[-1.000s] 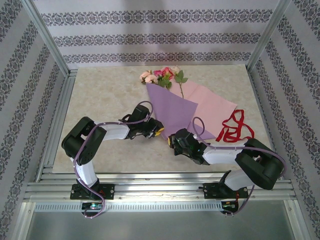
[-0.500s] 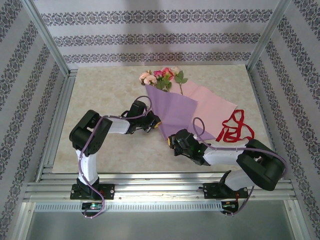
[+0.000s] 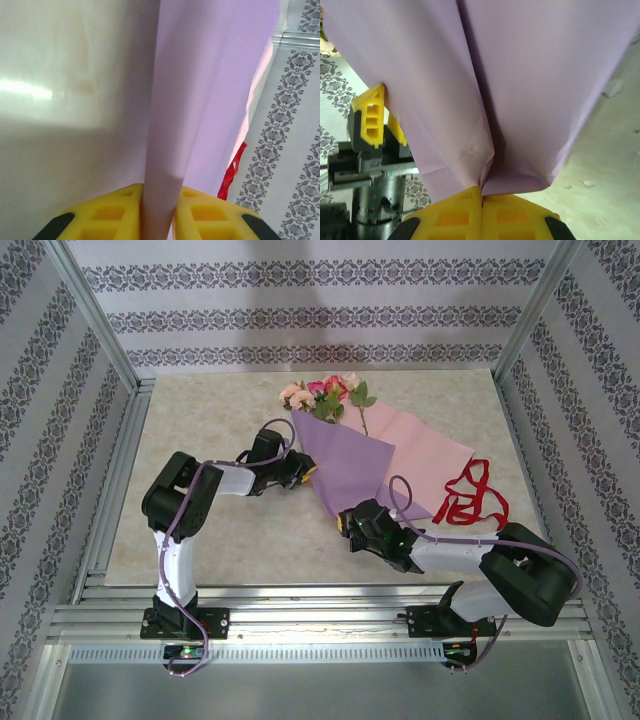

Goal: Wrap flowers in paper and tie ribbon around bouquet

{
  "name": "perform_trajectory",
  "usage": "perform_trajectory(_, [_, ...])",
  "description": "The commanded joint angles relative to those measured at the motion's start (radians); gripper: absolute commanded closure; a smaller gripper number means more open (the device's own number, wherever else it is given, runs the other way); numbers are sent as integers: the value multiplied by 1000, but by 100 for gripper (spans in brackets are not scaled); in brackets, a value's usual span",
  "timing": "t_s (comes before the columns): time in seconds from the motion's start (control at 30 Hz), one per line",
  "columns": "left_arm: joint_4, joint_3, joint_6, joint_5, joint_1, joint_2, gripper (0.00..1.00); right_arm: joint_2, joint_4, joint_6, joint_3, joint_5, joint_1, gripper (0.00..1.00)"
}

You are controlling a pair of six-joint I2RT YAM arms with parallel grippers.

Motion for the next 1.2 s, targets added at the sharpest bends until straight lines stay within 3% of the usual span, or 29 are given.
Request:
perform_trajectory(0.0, [40,48,31,15,25,46,92,2,4,46,-12,-8,10,100])
perform_trajectory(0.07, [48,58,33,17,38,54,100,-2,0,44,-13,-10,10,100])
perform_trajectory(0.27, [48,97,46,26,61,77,100,-14,-3,46,-22,-10,10,100])
perform_trajectory(0.33, [38,106,54,18,64,85,83,-14,1,47,-22,-12,10,100])
perform_trajectory(0.43, [44,127,46,17,70,116,78,-13,7,47,-24,-13,10,100])
perform_trajectory(0.53, [56,163,41,18,79,155,83,-14,8,50,-27,-16,9,100])
perform_trajectory(0.67, [93,207,26,16,101,195,100,-17,2,47,-27,-21,7,100])
perform_trajectory(0.8, [88,250,33,10,117,214,100,-6,9,47,-24,-35,6,100])
perform_trajectory(0.83, [82,258,32,7,122,216,95,0,18,46,-22,-41,5,100])
perform_trajectory(0.9, [69,269,37,-4,127,218,75,10,27,44,-21,-51,4,100])
perform_trajectory(0.97, [61,289,36,-2,131,236,73,17,30,41,-16,-56,2,100])
perform_trajectory(1.03, [65,317,29,1,136,263,79,25,34,38,-11,-62,0,100])
perform_trajectory(1.1, [72,342,24,3,140,288,97,30,37,36,-8,-68,-2,100])
perform_trajectory(1.17, [73,375,20,6,148,309,100,31,35,35,-4,-70,-4,100])
